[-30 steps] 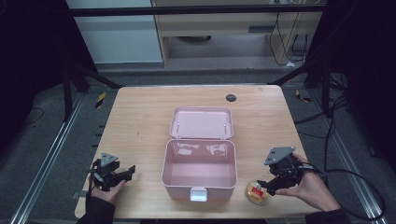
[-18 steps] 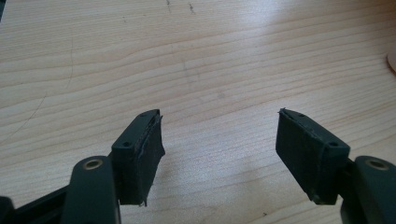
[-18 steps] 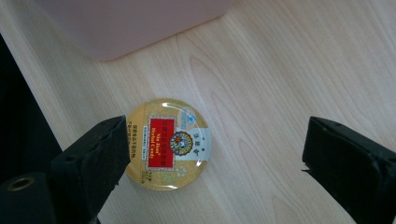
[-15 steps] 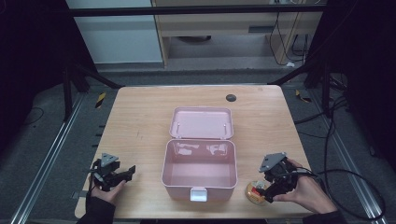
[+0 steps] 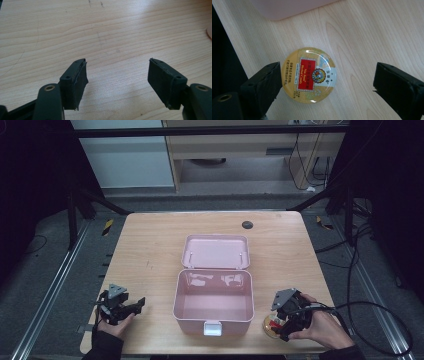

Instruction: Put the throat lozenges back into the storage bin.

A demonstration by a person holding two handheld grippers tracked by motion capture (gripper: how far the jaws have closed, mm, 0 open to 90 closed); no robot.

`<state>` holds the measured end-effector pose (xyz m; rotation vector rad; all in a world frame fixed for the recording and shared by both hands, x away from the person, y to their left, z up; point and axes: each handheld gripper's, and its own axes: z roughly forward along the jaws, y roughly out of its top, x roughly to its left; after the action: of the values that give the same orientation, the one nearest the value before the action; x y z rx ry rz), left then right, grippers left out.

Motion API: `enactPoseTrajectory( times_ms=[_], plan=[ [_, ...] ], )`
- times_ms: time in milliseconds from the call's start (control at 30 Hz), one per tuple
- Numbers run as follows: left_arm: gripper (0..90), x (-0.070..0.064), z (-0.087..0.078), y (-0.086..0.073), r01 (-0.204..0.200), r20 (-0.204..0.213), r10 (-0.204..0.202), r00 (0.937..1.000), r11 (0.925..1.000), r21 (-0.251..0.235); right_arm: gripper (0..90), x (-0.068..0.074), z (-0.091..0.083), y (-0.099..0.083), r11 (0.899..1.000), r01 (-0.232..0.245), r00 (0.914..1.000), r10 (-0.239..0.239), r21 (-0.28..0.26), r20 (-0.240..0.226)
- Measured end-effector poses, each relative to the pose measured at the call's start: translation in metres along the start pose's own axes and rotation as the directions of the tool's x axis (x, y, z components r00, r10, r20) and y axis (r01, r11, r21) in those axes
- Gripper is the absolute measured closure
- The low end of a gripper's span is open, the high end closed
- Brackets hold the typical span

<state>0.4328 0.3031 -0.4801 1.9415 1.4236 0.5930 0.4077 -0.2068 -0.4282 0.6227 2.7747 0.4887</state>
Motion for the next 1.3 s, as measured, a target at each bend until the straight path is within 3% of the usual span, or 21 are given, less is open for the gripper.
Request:
enactPoseTrajectory(
  times_ms=[633,1100,1200,1300],
  plan=[
    [31.4,0.0,-0.001,0.0,0.0,0.001,0.0,1.0,1.0,-0.006,9.7,0.005,0.008,0.002,0.998,-0.004,0.9997,0.005,0.07,-0.024],
    [31.4,0.0,-0.001,0.0,0.003,0.002,-0.003,1.0,0.9999,-0.01,9.1,0.009,0.015,0.003,0.997,-0.01,0.9989,0.013,0.072,-0.045],
    [31.4,0.0,-0.001,0.0,0.002,0.001,-0.002,1.0,0.9999,-0.011,10.6,0.008,0.018,0.0,0.999,-0.032,0.9968,0.035,0.044,-0.072],
    [31.4,0.001,0.0,0.001,0.001,-0.003,-0.001,1.0,1.0,-0.004,11.0,0.009,0.021,-0.001,0.997,-0.015,0.9994,0.017,0.074,-0.031]
  ],
)
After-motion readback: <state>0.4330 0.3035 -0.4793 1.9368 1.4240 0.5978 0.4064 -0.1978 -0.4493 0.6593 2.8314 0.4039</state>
